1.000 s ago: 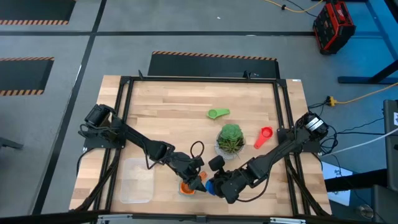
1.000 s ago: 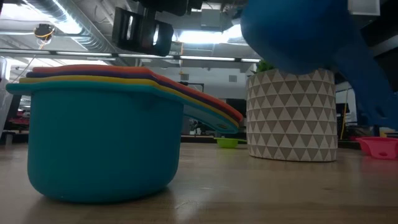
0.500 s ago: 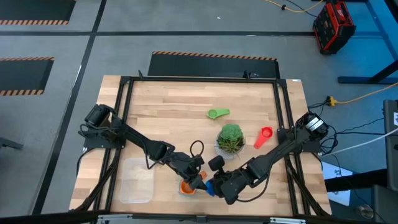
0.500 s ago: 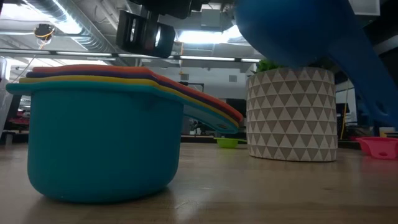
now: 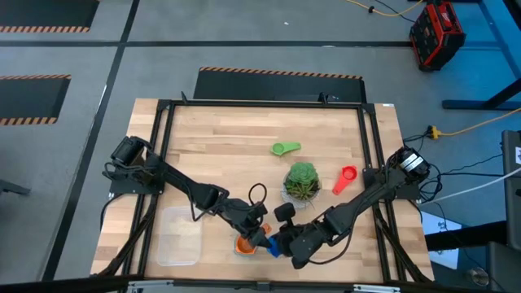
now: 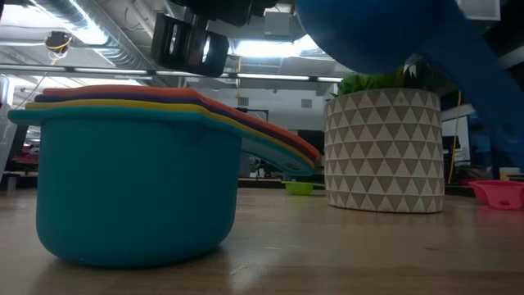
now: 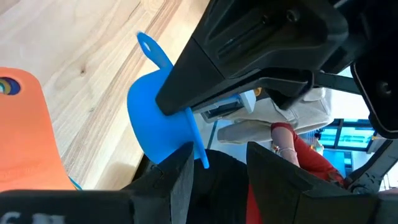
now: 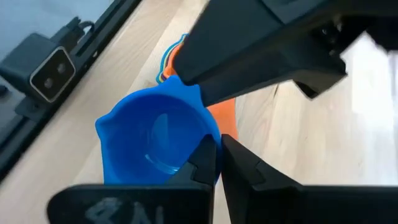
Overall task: Nest measuring cups in basket
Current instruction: Stack the blue measuring cup on top of the orange measuring cup
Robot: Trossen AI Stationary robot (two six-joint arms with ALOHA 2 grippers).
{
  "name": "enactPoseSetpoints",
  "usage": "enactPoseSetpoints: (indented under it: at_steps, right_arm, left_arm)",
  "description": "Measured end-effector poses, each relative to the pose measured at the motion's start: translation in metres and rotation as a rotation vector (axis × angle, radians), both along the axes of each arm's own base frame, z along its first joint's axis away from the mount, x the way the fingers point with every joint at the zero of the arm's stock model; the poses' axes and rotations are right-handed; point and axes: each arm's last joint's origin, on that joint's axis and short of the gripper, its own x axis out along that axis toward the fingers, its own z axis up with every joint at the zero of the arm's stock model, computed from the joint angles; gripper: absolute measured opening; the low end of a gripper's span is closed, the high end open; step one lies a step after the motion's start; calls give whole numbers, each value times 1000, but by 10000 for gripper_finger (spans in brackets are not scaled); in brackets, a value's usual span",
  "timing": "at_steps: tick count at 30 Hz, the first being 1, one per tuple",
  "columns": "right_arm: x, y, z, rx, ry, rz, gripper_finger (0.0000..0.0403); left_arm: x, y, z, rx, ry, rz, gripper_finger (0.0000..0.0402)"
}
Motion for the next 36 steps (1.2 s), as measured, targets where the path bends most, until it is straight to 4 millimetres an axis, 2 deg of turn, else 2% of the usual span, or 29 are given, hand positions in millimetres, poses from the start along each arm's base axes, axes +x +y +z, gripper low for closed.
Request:
enactPoseSetpoints:
  at_steps: [10,21,36]
  right_arm:
    - [-1,-2,-2,193,40,-198,16]
    - [4,-9,-2,246,59,-239,16]
    - [4,-10,-2,247,54,-242,17]
  left_arm:
    - [-1,1,-4,25,37,17,141]
    - [-1,2,-5,36,43,29,137]
    - [-2,2,-6,44,58,31,43]
